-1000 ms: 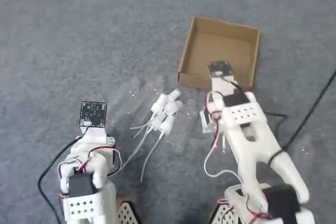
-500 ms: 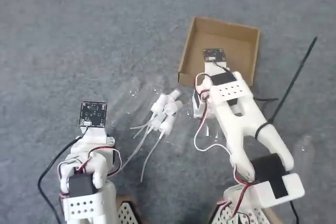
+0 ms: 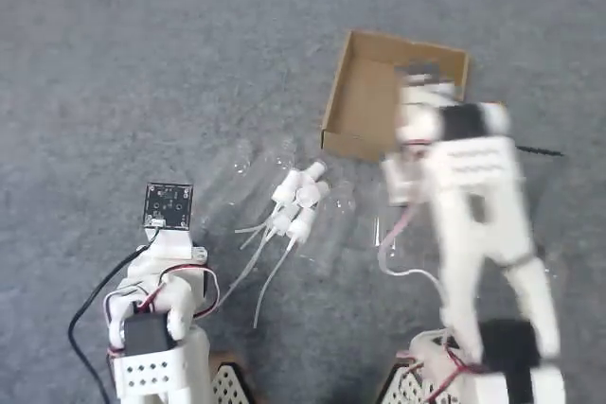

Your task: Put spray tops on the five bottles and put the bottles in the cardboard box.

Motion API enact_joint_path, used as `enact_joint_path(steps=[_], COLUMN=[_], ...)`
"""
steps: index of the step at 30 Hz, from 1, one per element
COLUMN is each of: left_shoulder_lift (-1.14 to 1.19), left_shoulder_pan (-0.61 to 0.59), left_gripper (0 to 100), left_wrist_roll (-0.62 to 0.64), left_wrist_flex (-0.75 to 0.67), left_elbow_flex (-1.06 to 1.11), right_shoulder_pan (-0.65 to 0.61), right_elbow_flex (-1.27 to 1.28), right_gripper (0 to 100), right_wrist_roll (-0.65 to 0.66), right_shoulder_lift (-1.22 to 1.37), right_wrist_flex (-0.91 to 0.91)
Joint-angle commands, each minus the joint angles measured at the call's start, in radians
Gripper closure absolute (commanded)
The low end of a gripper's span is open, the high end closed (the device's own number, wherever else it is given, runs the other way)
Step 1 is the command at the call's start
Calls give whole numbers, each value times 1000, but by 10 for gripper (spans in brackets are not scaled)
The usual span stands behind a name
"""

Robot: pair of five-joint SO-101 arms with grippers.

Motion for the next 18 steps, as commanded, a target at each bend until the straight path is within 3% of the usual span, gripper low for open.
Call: enact_joint_path(steps=[1, 6, 10, 18], left_shoulder_lift=[-20, -20, -20, -20], left_shoulder_pan=[-2, 0, 0, -3], left_gripper=[983, 983, 983, 983], left_wrist_roll=[-14, -14, -14, -14], left_wrist_flex=[3, 3, 3, 3], left_elbow_flex=[-10, -10, -10, -10], right_shoulder_pan=[294, 610, 768, 803], right_elbow_flex=[-21, 199, 399, 700], right_gripper=[720, 719, 718, 719], right_wrist_roll=[158, 385, 457, 460], right_shoulder_lift=[-163, -255, -262, -262], right_wrist_flex=[64, -10, -182, -487])
